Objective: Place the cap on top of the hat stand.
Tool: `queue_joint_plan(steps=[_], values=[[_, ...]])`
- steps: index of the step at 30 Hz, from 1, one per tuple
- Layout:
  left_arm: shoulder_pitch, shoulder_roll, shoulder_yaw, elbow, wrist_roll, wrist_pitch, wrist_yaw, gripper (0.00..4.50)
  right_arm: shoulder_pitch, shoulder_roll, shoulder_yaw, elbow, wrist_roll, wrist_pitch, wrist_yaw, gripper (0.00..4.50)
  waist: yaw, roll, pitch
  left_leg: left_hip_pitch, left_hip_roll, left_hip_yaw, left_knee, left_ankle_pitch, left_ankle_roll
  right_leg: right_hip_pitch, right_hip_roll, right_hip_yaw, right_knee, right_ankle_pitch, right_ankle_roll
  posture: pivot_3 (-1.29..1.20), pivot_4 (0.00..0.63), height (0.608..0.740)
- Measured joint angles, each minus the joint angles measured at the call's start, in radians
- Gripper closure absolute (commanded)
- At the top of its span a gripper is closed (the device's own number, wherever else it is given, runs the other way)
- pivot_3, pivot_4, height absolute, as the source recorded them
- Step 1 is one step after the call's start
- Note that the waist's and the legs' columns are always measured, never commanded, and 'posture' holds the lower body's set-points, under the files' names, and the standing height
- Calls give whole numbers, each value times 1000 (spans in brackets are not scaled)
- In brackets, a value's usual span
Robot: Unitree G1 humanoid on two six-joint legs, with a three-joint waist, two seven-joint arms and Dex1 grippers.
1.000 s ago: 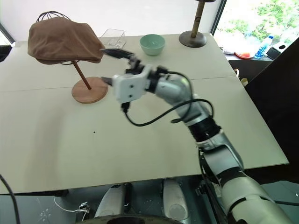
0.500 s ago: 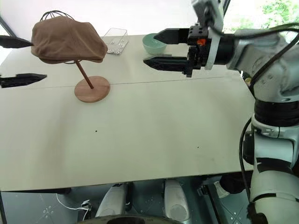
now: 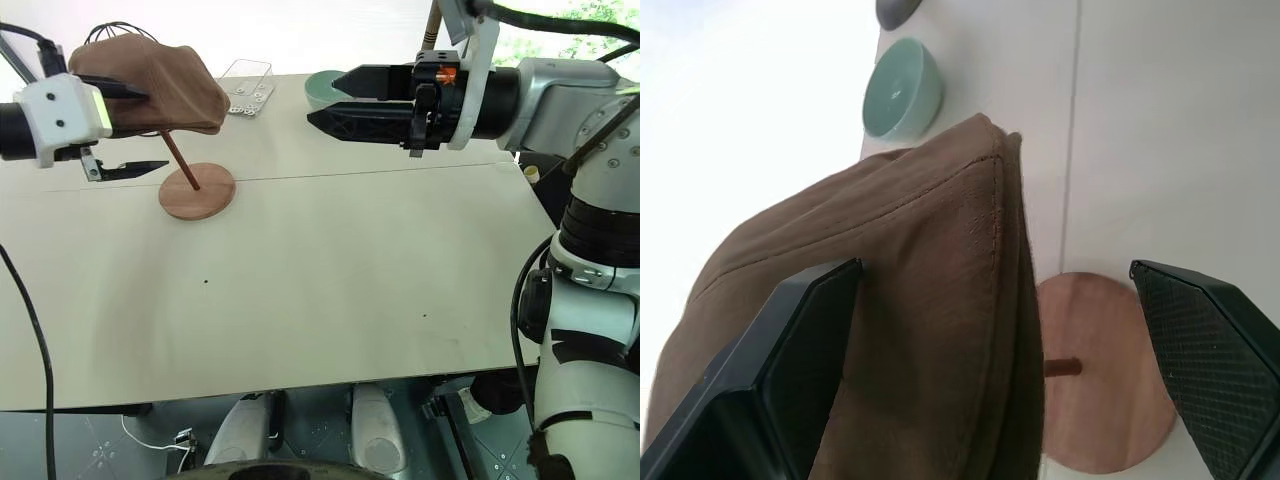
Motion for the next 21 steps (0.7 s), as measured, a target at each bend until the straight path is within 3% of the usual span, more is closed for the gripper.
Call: queue_joint_plan(steps=[7,10,17,21], values=[[39,-37,-8,-114,185,10,145,0,20,0,0,-19,2,-10,-20,55,2,0,0,0,0,0,1,0,0,0,0,0,0,0,0,0,150,740],[70,-37,-12,-144,252,-1,190,905,31,1,1,-29,2,-21,-25,0,0,0,0,0,0,0,0,0,0,0,0,0,0,0,0,0,150,740],[127,-35,-1,-160,324,-22,240,4453,41,3,4,-28,0,-44,-24,0,1,0,0,0,0,0,1,0,0,0,0,0,0,0,0,0,150,740],[139,-34,6,-172,348,-32,265,4453,40,3,5,-26,0,-55,-21,0,2,0,0,0,0,0,1,0,0,0,0,0,0,0,0,0,150,740]])
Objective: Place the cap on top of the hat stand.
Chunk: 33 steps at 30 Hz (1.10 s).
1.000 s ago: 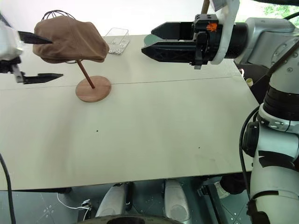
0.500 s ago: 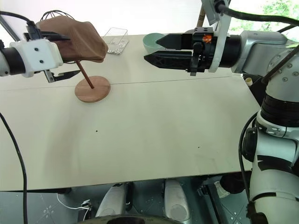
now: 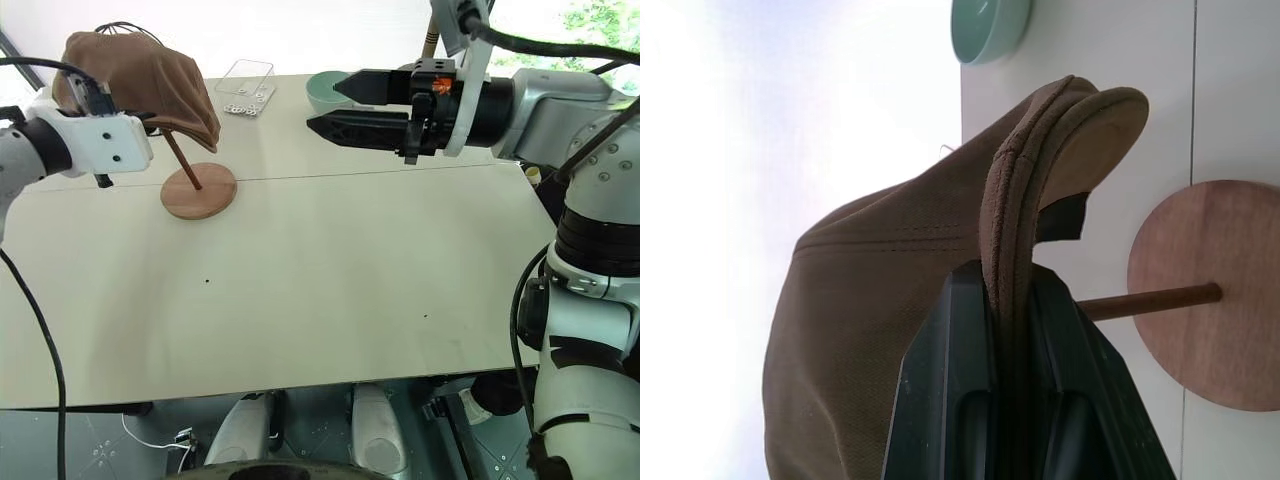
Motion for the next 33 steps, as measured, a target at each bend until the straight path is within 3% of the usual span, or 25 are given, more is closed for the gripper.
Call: queue_joint_plan(steps=[7,15,21,28,33], values=[[8,-56,45,28,-2,-53,110,4453,0,-1,24,1,-4,-20,19,0,-1,0,0,0,0,0,0,0,0,0,0,0,0,0,0,0,150,740],[3,-81,133,115,-119,-213,155,4453,0,-7,49,13,-31,-44,50,0,0,0,0,0,0,0,0,0,0,0,0,0,0,1,1,0,150,740],[2,-69,192,231,-233,-437,123,4453,-17,-9,56,40,-34,-45,71,0,-1,0,0,0,0,0,0,0,0,0,0,0,0,1,1,0,150,740],[-141,-17,209,513,-301,-749,67,4453,-37,-21,57,89,-54,-58,92,0,1,0,0,0,0,1,1,0,0,0,-1,0,0,1,1,0,150,740],[-165,-13,188,700,-333,-978,-3,4453,-54,-36,58,110,-73,-61,108,0,1,0,0,0,0,1,1,0,0,0,0,0,1,1,2,0,150,740]])
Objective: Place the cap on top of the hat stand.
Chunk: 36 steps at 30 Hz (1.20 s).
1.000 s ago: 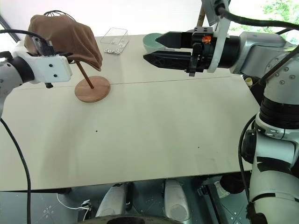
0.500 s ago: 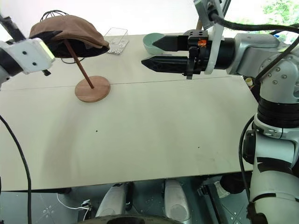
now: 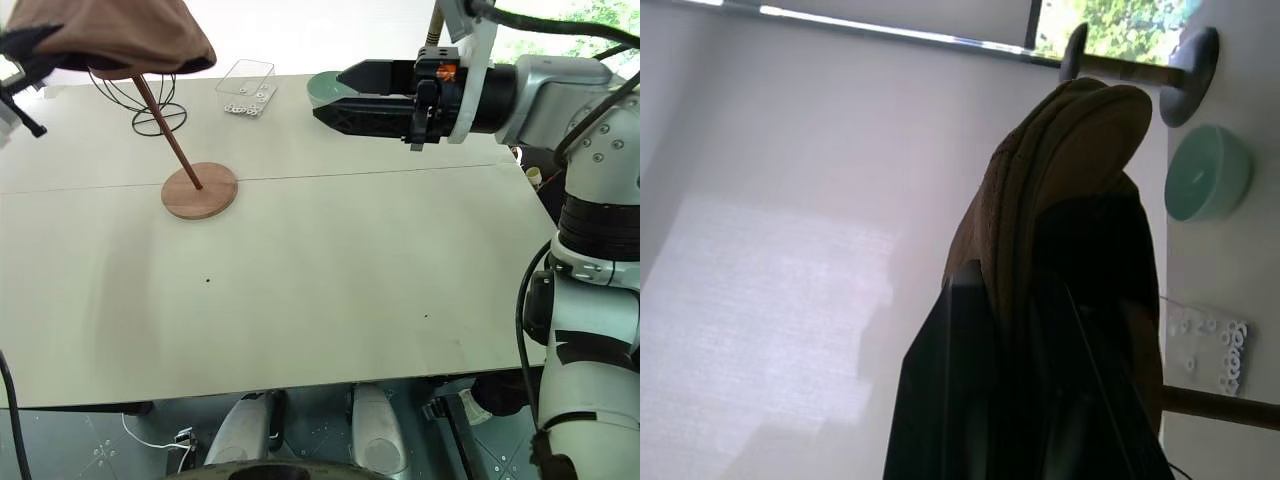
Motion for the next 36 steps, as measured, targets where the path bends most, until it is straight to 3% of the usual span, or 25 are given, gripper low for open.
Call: queue_joint_plan(steps=[9,20,21,24,28,29,36], values=[[-104,-40,-96,292,-30,-253,-131,4453,-13,-15,15,15,-16,5,20,0,1,0,0,0,0,0,0,0,0,0,0,0,0,0,1,0,150,740],[-117,-35,-116,428,-26,-377,-144,4453,-12,-51,15,-4,-16,24,3,0,-3,0,0,0,0,0,0,0,0,0,0,0,0,1,1,0,150,740],[-113,-27,-115,438,-22,-375,-134,3664,-12,-51,15,-4,-16,24,3,0,-4,0,0,0,0,0,0,0,0,0,0,0,0,1,1,0,150,740],[-86,14,-102,442,-19,-357,-105,2392,-12,-50,15,-1,-19,15,3,0,-5,0,0,0,0,0,0,0,0,0,0,0,0,1,1,0,150,740],[10,53,-68,390,-23,-329,-63,263,-13,-33,20,20,-40,-17,12,0,-3,0,0,0,0,0,0,0,0,0,-1,0,0,1,1,0,150,740],[39,62,-61,369,-23,-316,-51,38,-13,-26,23,24,-45,-21,17,0,-3,0,0,0,0,0,0,0,0,0,-1,0,1,1,1,0,150,740],[458,132,124,60,-77,-118,23,38,-24,17,65,98,-93,-81,65,0,-5,1,1,0,1,2,-2,0,0,-2,-2,0,1,0,1,0,150,740]])
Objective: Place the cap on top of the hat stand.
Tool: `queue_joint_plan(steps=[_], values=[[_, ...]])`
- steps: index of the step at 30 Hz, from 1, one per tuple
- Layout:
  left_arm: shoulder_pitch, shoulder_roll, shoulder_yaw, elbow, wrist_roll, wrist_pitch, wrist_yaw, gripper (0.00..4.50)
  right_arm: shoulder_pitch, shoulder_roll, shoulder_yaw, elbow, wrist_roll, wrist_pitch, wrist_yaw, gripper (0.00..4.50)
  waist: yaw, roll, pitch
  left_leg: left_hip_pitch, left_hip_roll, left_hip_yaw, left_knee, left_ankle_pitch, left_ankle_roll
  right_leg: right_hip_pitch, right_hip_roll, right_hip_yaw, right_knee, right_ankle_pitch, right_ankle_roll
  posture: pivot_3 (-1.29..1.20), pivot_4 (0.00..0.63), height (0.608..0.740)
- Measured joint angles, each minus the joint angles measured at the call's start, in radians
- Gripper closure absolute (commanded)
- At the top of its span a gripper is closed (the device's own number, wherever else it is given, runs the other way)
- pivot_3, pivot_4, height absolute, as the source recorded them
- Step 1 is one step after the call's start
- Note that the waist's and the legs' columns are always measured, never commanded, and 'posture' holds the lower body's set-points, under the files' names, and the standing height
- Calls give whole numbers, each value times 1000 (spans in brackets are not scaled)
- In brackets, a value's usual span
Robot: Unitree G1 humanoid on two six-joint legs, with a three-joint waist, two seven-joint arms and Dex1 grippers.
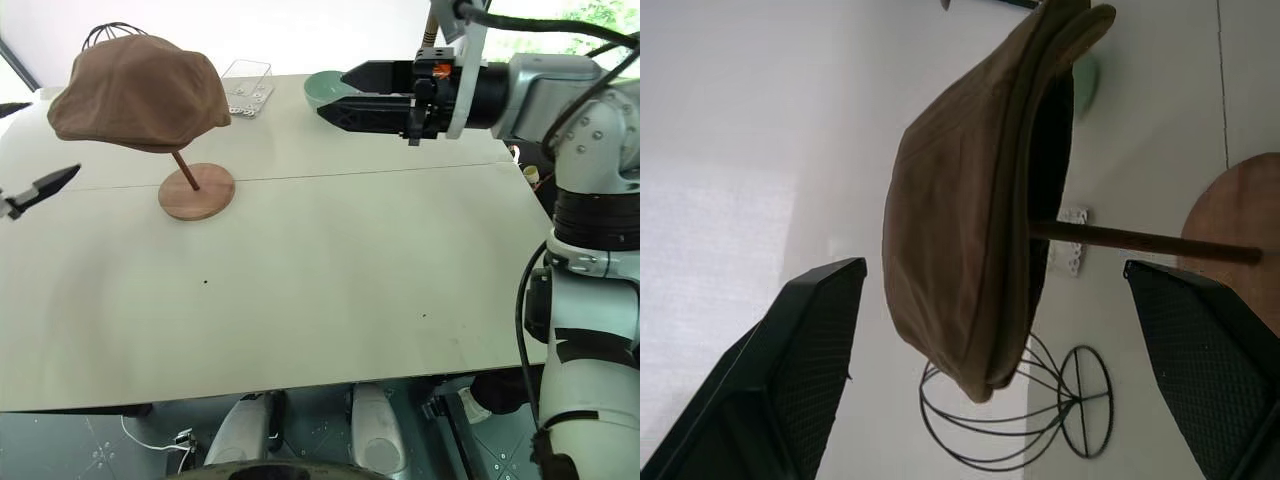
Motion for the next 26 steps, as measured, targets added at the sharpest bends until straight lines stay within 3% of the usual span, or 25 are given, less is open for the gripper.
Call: queue_joint_plan(steps=[5,10,13,17,20,26], values=[[421,-32,304,-438,-76,421,-1,38,-7,11,31,55,-47,-58,56,0,0,0,0,0,1,1,-1,0,0,0,-1,0,-2,-2,-4,0,150,740],[602,-54,542,-729,-285,1055,-67,38,-10,11,54,96,-94,-104,107,0,2,0,0,0,4,5,0,0,0,0,0,-1,-2,-3,-5,0,150,740],[597,-12,664,-745,-468,1447,-121,38,-24,10,69,147,-129,-134,138,0,0,0,0,0,5,5,1,0,0,0,2,-1,-2,-3,-5,0,150,740],[482,97,778,-636,-617,1770,-198,38,-82,9,75,220,-181,-183,178,0,-1,1,0,0,5,6,0,0,0,0,4,-1,-2,-3,-5,0,150,740],[425,171,814,-523,-643,1884,-298,38,-109,4,75,272,-212,-221,209,0,-3,1,0,0,6,6,-1,0,0,-1,4,0,-3,-3,-5,0,150,740],[365,203,787,-464,-632,1961,-432,38,-109,-3,75,296,-248,-243,257,0,-3,0,0,0,10,7,-1,0,0,-2,8,0,-2,-2,-6,0,150,740]])
